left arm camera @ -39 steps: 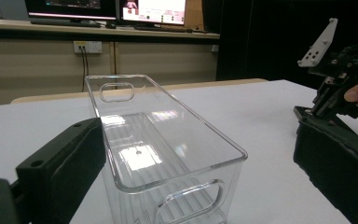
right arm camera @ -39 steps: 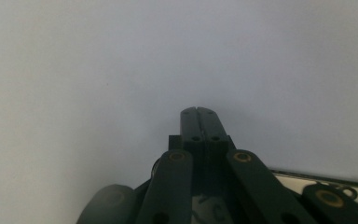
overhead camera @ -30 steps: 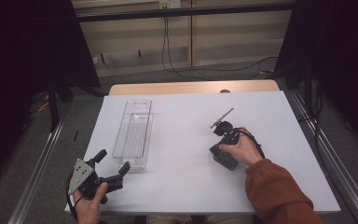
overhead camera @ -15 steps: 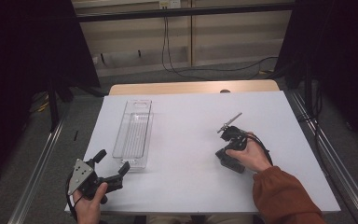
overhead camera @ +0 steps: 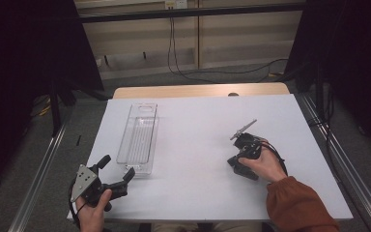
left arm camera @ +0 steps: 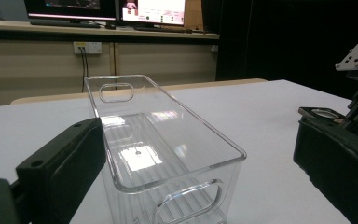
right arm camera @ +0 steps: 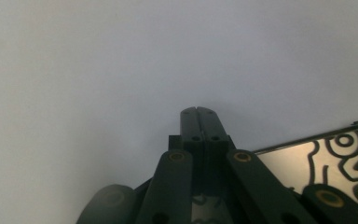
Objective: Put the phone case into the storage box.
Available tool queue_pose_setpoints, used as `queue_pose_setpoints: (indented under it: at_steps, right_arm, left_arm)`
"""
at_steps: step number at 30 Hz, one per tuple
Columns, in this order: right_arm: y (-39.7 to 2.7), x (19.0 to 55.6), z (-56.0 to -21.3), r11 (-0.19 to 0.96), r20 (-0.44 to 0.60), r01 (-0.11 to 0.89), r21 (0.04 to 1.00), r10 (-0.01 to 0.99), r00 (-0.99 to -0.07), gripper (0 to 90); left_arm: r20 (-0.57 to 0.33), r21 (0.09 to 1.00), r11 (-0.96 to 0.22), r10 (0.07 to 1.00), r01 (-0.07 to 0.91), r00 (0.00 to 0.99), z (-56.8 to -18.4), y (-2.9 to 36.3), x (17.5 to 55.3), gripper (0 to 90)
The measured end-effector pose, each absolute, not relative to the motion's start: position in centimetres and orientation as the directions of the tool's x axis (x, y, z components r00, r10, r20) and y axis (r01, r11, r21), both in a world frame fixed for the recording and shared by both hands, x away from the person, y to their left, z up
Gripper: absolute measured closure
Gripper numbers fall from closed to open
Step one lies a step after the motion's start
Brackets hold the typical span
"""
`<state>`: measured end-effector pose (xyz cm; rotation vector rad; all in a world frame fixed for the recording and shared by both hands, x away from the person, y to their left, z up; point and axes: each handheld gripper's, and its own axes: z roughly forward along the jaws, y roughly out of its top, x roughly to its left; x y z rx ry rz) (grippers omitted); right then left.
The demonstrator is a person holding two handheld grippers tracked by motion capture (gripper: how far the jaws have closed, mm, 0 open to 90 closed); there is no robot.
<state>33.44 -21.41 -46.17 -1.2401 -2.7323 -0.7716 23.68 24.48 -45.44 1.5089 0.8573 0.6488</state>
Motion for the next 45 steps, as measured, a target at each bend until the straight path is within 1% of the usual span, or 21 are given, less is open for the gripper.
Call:
queue_pose_setpoints:
  at_steps: [5,7,15,16,17,19,21,31,37,38,40,44,45]
  right_arm:
    - [-22.1,33.1,-46.2,0.536,0.26,0.733,0.418,0.703,-0.662,90.0]
    - [-22.4,32.9,-46.3,0.538,0.251,0.722,0.434,0.698,-0.671,90.0]
    - [-23.2,32.0,-46.3,0.517,0.26,0.735,0.438,0.71,-0.654,90.0]
    - [-23.3,32.0,-46.2,0.52,0.261,0.741,0.425,0.713,-0.65,90.0]
    - [-23.4,32.0,-46.3,0.528,0.254,0.728,0.437,0.704,-0.663,90.0]
    - [-23.4,31.9,-46.3,0.516,0.264,0.739,0.433,0.711,-0.652,90.0]
    - [-23.6,31.9,-46.3,0.528,0.258,0.731,0.432,0.705,-0.661,90.0]
    - [-25.1,31.2,-46.2,0.504,0.266,0.756,0.417,0.728,-0.632,90.0]
    - [-25.7,30.8,-46.2,0.506,0.247,0.75,0.426,0.732,-0.635,90.0]
    - [-25.8,30.6,-46.1,0.501,0.25,0.761,0.411,0.741,-0.623,90.0]
    - [-26.0,30.4,-46.2,0.497,0.249,0.754,0.429,0.738,-0.627,90.0]
    - [-26.2,29.7,-46.0,0.494,0.233,0.76,0.421,0.751,-0.617,90.0]
    - [-26.4,29.6,-46.1,0.501,0.229,0.752,0.428,0.745,-0.627,90.0]
  left_arm:
    - [-0.077,0.99,-0.007,0.819,0.144,0.569,-45.4,24.6,23.7,2.4]
    - [-0.077,0.99,-0.006,0.82,0.144,0.567,-45.4,24.6,23.7,2.4]
    - [-0.068,0.99,-0.015,0.821,0.14,0.568,-45.4,24.6,23.6,2.4]
    - [-0.077,0.99,-0.005,0.818,0.141,0.57,-45.4,24.5,23.6,2.4]
    - [-0.077,0.99,-0.006,0.818,0.142,0.57,-45.4,24.5,23.6,2.4]
    - [-0.076,0.99,-0.006,0.819,0.14,0.569,-45.4,24.5,23.7,2.4]
    - [-0.076,0.99,-0.005,0.819,0.139,0.568,-45.4,24.5,23.6,2.4]
    - [-0.071,0.99,-0.012,0.817,0.139,0.572,-45.4,24.4,23.7,2.4]
    - [-0.067,0.99,-0.015,0.817,0.138,0.572,-45.3,24.4,23.7,2.4]
    - [-0.066,0.99,-0.016,0.82,0.138,0.569,-45.4,24.4,23.7,2.4]
    - [-0.07,0.99,-0.016,0.814,0.142,0.576,-45.4,24.3,23.7,2.4]
    - [-0.063,0.99,-0.025,0.81,0.142,0.582,-45.4,24.2,23.9,2.4]
    - [-0.065,0.989,-0.023,0.809,0.143,0.584,-45.4,24.1,23.9,2.4]
